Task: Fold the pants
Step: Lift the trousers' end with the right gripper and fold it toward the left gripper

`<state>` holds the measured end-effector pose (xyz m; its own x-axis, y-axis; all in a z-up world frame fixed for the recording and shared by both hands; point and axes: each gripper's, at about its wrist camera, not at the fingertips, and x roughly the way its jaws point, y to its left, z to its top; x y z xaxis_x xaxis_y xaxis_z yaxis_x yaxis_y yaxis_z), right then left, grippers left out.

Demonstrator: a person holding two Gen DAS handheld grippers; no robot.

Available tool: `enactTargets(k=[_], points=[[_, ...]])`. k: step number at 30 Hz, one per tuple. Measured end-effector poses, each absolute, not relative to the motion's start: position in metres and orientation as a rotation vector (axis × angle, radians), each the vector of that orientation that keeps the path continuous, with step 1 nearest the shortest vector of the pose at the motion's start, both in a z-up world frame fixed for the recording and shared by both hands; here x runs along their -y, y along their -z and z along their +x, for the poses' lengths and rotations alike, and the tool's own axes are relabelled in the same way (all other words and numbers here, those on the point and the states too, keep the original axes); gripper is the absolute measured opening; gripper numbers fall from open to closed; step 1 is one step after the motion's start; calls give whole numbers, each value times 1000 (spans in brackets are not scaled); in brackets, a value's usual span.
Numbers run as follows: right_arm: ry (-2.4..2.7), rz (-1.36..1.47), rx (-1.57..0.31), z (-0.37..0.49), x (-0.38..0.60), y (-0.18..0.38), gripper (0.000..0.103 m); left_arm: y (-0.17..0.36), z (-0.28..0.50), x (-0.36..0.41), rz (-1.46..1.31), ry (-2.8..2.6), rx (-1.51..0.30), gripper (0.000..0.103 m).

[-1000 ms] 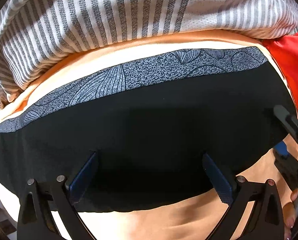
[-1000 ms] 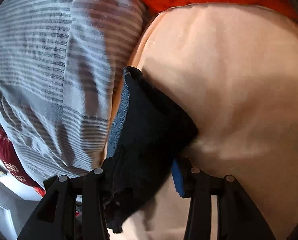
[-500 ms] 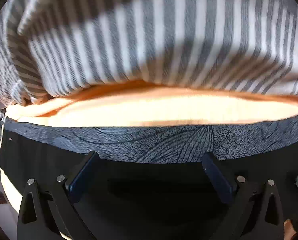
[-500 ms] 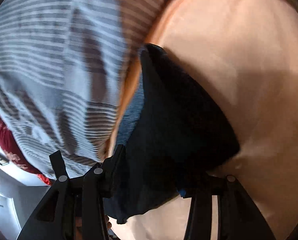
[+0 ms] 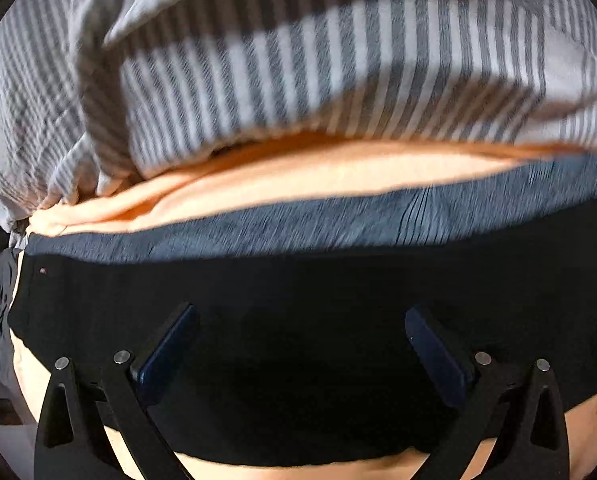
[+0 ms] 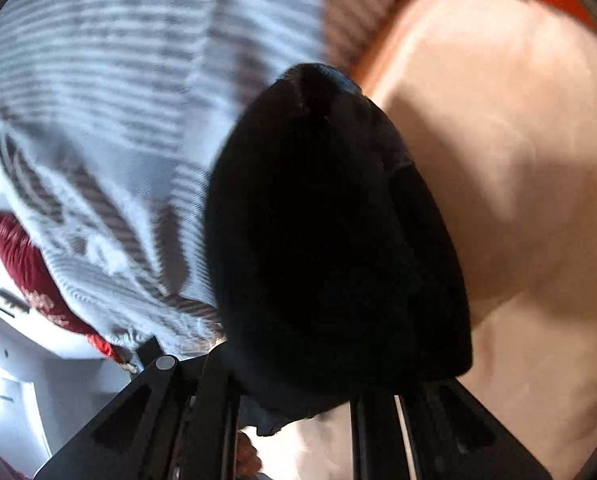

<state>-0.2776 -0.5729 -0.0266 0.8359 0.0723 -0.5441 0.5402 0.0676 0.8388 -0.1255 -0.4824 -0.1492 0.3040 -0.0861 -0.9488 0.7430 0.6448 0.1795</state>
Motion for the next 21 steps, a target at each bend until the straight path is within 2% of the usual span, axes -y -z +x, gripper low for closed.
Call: enactTargets(k=[3,6,10,14,21], points=[[359,1448,-515,-267,565,12,13,169,-125,477,705,615,-1178,103],[353,1394,-538,-250,556,-3,13,177,-129,475,705,646,-1145,103],[351,1297,-569,-222,538,-30,13,167,-109,464,655,694,-1236,103],[386,1102,-669,-179,507,-60,14,144,-73,429,594,706,-1216,103],[478,864,-833,-95,438,-64,14,126,-3,350,577,651,-1212,103]])
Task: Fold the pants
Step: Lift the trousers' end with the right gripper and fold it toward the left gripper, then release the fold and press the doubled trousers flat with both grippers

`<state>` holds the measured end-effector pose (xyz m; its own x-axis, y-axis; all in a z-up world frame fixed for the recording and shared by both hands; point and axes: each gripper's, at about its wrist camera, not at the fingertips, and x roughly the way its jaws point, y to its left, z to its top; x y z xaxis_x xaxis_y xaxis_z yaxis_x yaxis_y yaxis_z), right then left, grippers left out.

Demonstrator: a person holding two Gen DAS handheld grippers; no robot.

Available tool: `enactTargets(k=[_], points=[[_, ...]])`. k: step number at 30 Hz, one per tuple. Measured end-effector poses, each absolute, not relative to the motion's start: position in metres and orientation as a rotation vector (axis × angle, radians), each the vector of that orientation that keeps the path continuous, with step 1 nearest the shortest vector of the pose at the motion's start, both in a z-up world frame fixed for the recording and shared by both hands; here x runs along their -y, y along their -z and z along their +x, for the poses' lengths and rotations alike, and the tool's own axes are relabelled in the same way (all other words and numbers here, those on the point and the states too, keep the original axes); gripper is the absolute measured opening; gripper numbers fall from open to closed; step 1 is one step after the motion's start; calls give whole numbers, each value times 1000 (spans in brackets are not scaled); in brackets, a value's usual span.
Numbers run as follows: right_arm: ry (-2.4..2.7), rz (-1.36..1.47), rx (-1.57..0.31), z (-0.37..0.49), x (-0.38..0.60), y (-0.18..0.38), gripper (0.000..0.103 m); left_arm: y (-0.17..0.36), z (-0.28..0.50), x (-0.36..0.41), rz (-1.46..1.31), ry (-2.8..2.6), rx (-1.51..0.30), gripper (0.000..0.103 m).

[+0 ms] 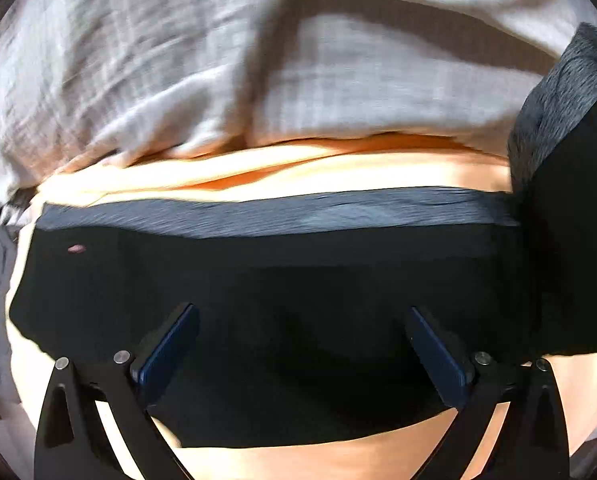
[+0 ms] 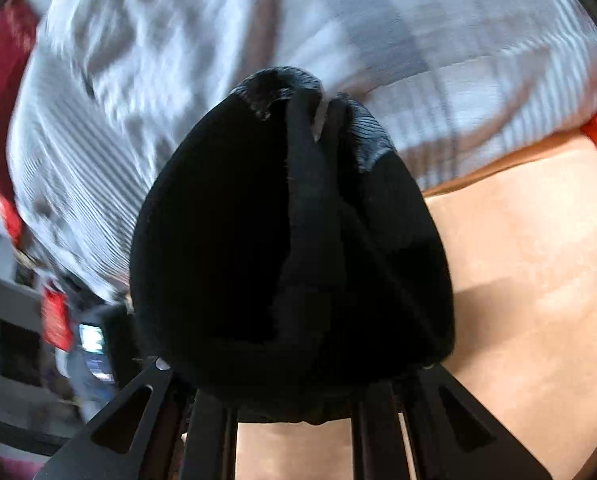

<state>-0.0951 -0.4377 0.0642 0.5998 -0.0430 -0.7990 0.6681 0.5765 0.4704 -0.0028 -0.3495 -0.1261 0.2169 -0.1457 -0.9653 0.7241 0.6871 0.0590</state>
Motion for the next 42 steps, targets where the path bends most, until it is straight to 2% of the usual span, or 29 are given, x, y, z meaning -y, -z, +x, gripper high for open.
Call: enactTargets(k=[8,13,15,16,23,28,29,30,33,35,38,40,41,42], points=[[611,515,-1103,12,335,-4,17,145,69,247,512,536,-1285,103],[683,283,-1221,40,292,29,36,158,81,221,517,510,-1299,103],[674,208,-1229,48,275,28,56,158,88,214,511,509,-1299,103],[658,187,-1233,46,269,25,57,162,99,221,512,512,-1301,103],[440,160,-1173,-5,216,-26,59,140,98,233,488,647,-1310,103],[651,365,-1120,-58,280,-39,57,125,72,262,440,824,-1331,103],[694,442,-1118,-68,298,-36,50,124,67,268,431,859,-1334,99],[714,479,-1121,-73,308,-34,46,122,60,276,424,894,-1341,90],[746,568,-1127,-86,328,-25,45,115,27,304,433,961,-1369,84],[727,598,-1126,-92,329,-24,45,112,9,318,434,1000,-1372,76],[719,621,-1120,-93,328,-22,45,115,1,330,433,1017,-1389,75],[719,637,-1116,-97,329,-22,45,122,-1,335,433,1022,-1403,55],[720,647,-1115,-98,330,-22,45,126,-2,338,439,1029,-1418,38],[721,654,-1116,-97,332,-20,45,131,-5,341,465,1014,-1425,25]])
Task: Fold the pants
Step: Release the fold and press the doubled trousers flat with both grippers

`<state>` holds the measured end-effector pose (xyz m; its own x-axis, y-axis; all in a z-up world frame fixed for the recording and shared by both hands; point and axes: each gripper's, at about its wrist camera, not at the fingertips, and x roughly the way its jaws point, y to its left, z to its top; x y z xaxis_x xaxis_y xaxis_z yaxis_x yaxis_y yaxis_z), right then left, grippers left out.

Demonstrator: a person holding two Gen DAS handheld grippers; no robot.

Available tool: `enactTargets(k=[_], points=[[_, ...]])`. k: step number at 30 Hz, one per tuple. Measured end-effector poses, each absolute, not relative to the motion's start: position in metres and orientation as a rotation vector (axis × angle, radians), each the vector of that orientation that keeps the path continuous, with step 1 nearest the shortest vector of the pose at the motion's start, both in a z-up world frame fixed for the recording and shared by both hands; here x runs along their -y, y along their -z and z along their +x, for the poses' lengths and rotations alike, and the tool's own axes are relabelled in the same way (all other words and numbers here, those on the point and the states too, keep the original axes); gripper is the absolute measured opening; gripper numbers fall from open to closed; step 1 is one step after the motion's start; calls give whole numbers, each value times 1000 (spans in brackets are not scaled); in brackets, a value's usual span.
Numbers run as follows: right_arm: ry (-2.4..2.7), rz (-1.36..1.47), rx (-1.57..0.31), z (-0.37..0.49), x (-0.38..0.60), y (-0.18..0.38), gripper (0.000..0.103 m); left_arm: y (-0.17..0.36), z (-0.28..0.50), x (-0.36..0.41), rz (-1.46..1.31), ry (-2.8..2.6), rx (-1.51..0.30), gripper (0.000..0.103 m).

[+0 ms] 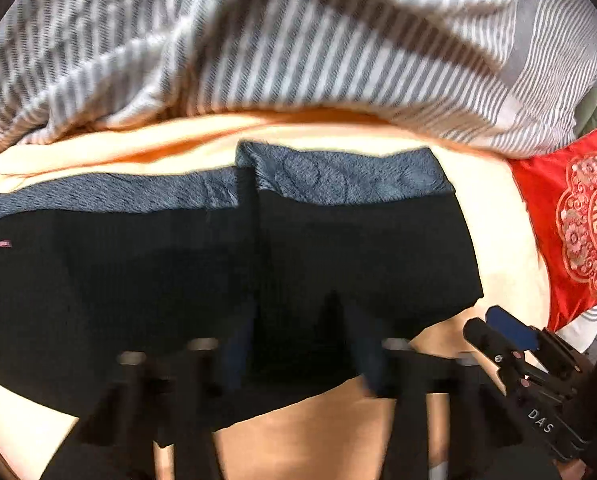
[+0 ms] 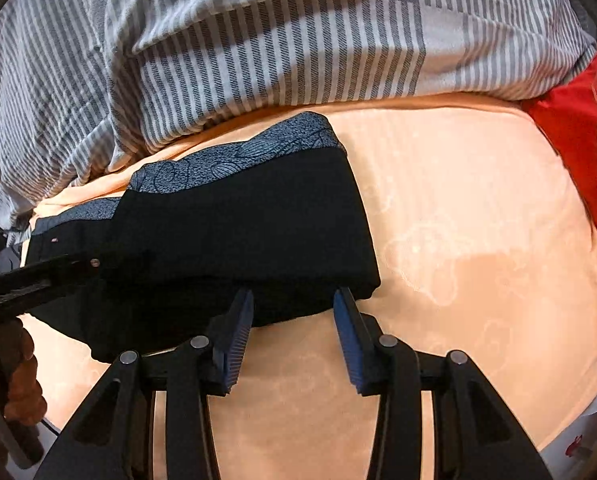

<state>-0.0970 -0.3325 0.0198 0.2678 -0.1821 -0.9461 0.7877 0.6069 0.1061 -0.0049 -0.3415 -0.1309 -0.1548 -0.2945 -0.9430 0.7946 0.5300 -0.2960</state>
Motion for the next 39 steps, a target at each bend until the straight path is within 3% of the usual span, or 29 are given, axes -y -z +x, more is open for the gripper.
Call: enactTargets(k=[4,8,10,14,22,26,34,39], points=[[723,678,-1115,-103,341,-23,45,138,-7,333,462,1002,-1456,13],[723,679,-1120,-107,348,-26,45,151,-13,316,536,962,-1450,13],[724,686,-1129,-108,350,-24,45,160,-15,311,574,938,-1447,6],[726,698,-1136,-108,351,-22,45,159,-12,306,580,908,-1446,6],[790,715,-1077,-120,368,-36,45,104,-12,320,587,894,-1308,6],[790,759,-1050,-122,394,-37,32,85,-15,352,548,949,-1270,6],[772,758,-1027,-84,439,-31,32,121,-10,410,570,876,-1271,6],[684,771,-1106,-48,437,-1,33,148,-8,396,592,836,-1291,6]])
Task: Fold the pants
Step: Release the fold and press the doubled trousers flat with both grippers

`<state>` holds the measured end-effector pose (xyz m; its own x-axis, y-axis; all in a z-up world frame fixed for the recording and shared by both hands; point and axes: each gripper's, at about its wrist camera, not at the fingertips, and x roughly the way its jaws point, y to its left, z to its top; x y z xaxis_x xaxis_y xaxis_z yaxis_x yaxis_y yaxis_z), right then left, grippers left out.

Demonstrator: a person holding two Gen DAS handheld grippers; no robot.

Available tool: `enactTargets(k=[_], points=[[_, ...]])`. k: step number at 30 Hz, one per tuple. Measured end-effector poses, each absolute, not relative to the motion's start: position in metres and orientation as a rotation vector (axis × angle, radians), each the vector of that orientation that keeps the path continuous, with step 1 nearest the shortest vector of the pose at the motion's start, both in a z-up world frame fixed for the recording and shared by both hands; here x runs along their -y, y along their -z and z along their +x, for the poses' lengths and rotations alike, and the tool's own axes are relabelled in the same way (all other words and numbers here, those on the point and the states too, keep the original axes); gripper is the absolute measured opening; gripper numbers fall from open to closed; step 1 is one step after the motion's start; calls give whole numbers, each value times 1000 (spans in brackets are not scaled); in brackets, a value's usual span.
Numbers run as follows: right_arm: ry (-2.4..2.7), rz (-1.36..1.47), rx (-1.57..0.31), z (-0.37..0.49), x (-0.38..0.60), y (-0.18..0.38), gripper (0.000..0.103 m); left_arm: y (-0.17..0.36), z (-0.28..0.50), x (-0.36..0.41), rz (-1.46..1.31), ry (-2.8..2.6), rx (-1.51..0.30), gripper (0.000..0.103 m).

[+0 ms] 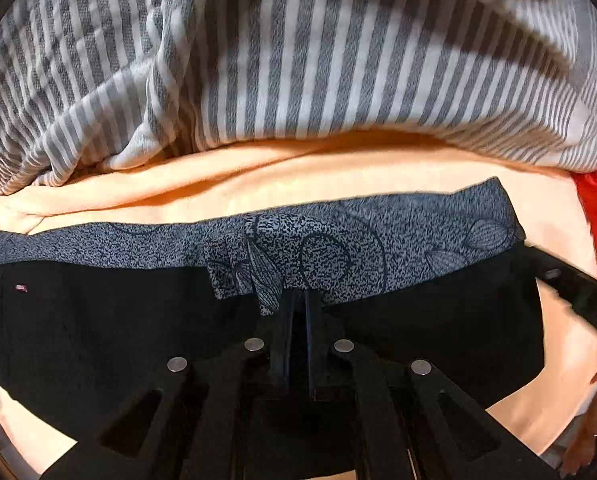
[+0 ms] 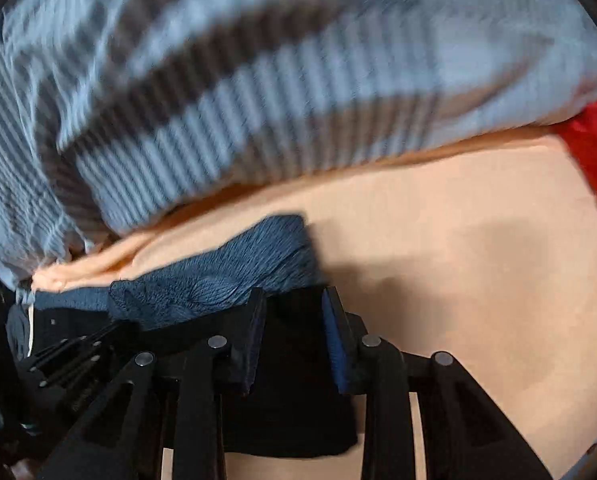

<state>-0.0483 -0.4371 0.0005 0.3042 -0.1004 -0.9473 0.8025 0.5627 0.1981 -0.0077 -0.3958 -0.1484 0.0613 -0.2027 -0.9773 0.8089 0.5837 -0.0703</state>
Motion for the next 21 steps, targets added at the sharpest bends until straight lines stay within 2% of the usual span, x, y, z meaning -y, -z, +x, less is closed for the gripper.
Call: enactTargets(k=[4,13,14,15,16,21], points=[[702,703,-1178,-36,421,24,33,153,-22,399,685,852,-1217,6],[649,718,-1177,-48,414,4,33,137,-21,388,667,844,-1275,6],[648,716,-1177,-51,411,2,33,137,-21,387,667,838,-1281,24],[645,714,-1175,-54,408,0,34,129,-16,376,659,826,-1284,78],[642,711,-1175,-57,406,-1,34,122,-12,365,651,806,-1277,102],[633,668,-1196,-56,400,3,36,106,-19,345,624,749,-1264,102]])
